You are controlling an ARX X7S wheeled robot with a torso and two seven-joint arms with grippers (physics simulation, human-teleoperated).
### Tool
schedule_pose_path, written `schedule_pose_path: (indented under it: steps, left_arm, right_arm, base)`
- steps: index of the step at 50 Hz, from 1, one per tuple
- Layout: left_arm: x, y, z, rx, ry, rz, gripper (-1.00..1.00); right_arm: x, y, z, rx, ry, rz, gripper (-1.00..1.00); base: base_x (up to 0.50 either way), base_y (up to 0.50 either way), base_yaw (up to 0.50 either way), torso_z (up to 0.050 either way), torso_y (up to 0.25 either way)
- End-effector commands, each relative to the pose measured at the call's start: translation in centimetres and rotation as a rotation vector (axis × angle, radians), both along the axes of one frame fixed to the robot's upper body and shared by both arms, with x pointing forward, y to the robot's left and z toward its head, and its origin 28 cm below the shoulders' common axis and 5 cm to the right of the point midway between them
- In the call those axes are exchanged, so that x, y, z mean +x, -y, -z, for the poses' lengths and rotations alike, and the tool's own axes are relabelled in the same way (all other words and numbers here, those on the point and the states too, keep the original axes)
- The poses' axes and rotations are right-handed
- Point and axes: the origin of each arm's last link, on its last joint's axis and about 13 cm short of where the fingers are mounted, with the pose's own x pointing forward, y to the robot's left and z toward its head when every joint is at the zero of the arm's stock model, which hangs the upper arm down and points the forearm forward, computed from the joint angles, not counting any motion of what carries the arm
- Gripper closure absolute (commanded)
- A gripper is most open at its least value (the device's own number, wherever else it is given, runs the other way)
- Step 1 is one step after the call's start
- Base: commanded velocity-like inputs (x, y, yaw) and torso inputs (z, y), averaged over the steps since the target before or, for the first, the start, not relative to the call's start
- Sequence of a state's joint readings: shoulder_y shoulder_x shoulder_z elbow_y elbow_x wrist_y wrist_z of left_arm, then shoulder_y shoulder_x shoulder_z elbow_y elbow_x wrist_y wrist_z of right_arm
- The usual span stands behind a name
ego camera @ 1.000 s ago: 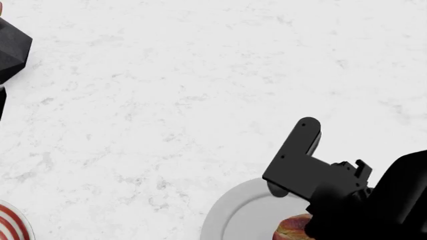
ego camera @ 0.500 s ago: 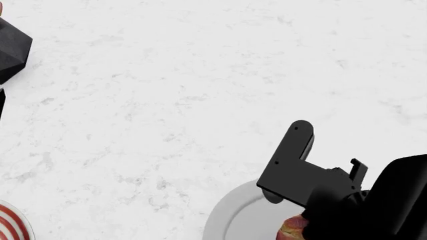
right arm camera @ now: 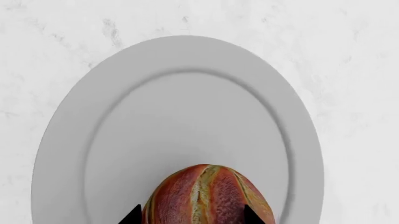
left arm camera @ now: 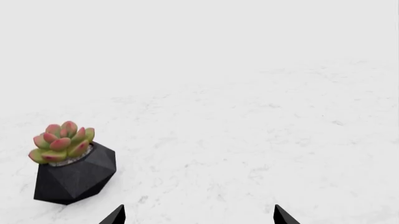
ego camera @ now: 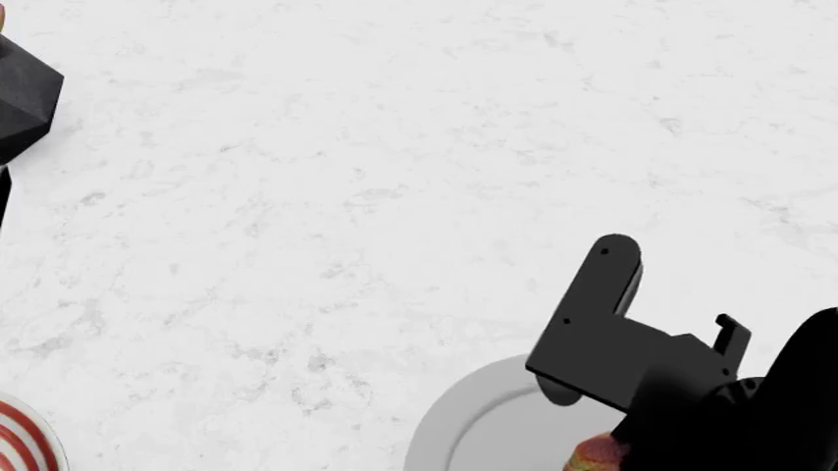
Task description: Place all breads on the cutting board.
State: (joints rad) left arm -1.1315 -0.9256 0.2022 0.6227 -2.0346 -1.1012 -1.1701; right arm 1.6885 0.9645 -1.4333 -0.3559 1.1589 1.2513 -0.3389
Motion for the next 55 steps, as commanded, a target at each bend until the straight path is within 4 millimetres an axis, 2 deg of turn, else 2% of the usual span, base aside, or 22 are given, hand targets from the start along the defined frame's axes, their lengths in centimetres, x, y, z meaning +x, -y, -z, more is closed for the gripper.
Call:
schedule_pose_path:
  steps: [1,16,26,36,38,44,46,48,49,50,55]
  left_arm:
    - [0.3,-0.1,-0.4,0.006,0.006,0.001,-1.0]
    - [1.0,-0.1,-1.3,0.059,0.011,0.017,-1.0]
    - [0.9,-1.9,-4.4,0.164,-0.121,0.148,-1.0]
    - [0.5,-3.4,-8.2,0.32,-0.234,0.315,-1.0]
    - [0.8,-3.9,-8.6,0.374,-0.239,0.332,-1.0]
    - [0.9,-4.0,-8.6,0.372,-0.246,0.351,-1.0]
    - [2.2,-5.3,-8.6,0.432,-0.276,0.323,-1.0]
    - [3.6,-6.8,-9.5,0.436,-0.306,0.325,-1.0]
    - [3.9,-7.0,-9.5,0.425,-0.353,0.425,-1.0]
    - [4.2,-7.2,-9.6,0.423,-0.372,0.444,-1.0]
    - [5.4,-8.0,-9.8,0.447,-0.437,0.445,-1.0]
  right_arm:
    - [-0.7,0.3,-3.6,0.03,0.062,-0.004,1.0]
    - [-1.3,0.4,-6.4,0.061,0.155,-0.012,1.0]
    - [-2.3,0.8,-8.2,0.058,0.178,-0.002,1.0]
    - [-2.3,1.0,-8.2,0.063,0.18,0.01,1.0]
    - [-2.3,1.1,-8.2,0.064,0.18,0.009,1.0]
    - [-2.3,1.1,-8.2,0.064,0.18,0.009,1.0]
    - [-2.2,1.3,-8.1,0.066,0.179,0.015,1.0]
    - [-2.1,1.4,-8.2,0.068,0.182,0.019,1.0]
    - [-2.1,1.4,-8.2,0.069,0.181,0.021,1.0]
    - [-2.1,1.5,-8.2,0.07,0.18,0.023,1.0]
    - [-2.1,1.5,-8.2,0.073,0.181,0.024,1.0]
  base:
    - [0.0,0.0,0.0,0.0,0.0]
    - [0.0,0.0,0.0,0.0,0.0]
    - [0.0,0.0,0.0,0.0,0.0]
    - [0.0,0.0,0.0,0.0,0.0]
    - [0.0,0.0,0.0,0.0,0.0]
    - [0.0,0.0,0.0,0.0,0.0]
    - [0.0,0.0,0.0,0.0,0.0]
    - [0.0,0.0,0.0,0.0,0.0]
    - [0.0,0.0,0.0,0.0,0.0]
    - [0.0,0.0,0.0,0.0,0.0]
    - [0.0,0.0,0.0,0.0,0.0]
